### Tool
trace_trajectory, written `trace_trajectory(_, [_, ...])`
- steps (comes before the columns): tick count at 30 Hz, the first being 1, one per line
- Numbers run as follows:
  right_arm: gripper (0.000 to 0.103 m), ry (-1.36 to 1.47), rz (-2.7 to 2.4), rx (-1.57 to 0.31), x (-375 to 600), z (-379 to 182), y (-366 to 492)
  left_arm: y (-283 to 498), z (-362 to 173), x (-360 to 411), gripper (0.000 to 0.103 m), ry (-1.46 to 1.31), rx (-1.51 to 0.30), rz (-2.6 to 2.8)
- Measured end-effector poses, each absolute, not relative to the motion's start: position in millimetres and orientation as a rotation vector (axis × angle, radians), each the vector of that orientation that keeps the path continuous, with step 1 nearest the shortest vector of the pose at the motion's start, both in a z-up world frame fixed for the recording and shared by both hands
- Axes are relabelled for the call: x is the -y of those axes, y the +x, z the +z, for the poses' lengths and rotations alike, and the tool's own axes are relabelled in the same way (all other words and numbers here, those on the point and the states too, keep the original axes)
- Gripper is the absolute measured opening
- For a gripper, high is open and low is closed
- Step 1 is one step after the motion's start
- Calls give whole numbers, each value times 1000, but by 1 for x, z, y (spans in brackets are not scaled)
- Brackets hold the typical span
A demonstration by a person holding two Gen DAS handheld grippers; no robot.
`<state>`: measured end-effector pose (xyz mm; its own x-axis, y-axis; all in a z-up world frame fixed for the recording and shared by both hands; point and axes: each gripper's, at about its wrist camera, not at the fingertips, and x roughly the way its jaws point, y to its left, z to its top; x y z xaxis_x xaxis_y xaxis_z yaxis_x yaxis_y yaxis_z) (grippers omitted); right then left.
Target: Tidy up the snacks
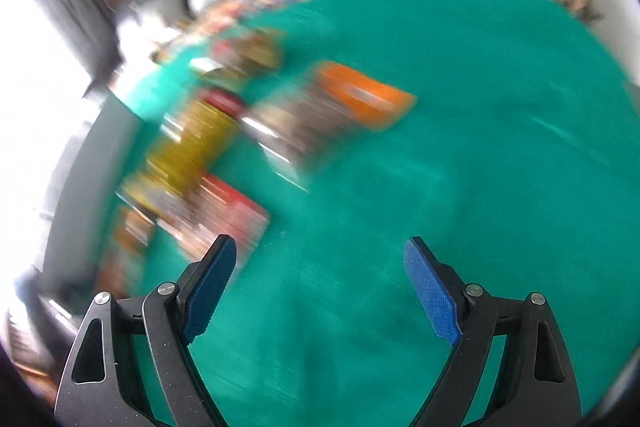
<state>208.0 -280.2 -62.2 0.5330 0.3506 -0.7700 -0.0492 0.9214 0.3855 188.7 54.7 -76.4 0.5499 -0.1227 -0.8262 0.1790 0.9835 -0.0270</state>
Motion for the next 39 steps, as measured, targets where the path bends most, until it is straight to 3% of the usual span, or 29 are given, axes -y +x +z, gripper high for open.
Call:
trace_trajectory(10, [85,411,296,-1217,155,-95,326,190,-77,-54,103,62,-972,-179])
trace_trajectory(11, [81,349,274,-1179,147,-92,323,189,-77,-55,103,62,-972,-179])
trace_trajectory(13, [55,287,299,-1192,139,-91,321,190,-76,-55,103,62,-972,-179])
trace_trajectory(16, [50,305,321,-1195,149,-87,312,190,-76,-55,103,61,-971,-178])
trace_trajectory(24, [51,416,429,-1046,219,-40,262,190,-76,-55,103,62,-971,-178])
trace_trajectory(32, [52,42,241,-1092,291,-75,171,190,-76,-55,103,62,-971,-178])
trace_trajectory(35, [61,-45,189,-1055,307,-96,146,190,-76,-55,103,63,-971,-178])
trace_trajectory(37, [79,-91,163,-994,308,-105,132,190,-76,-55,103,63,-971,-178])
trace_trajectory(39, [83,-93,135,-945,310,-108,126,190,-76,-54,103,62,-971,-177])
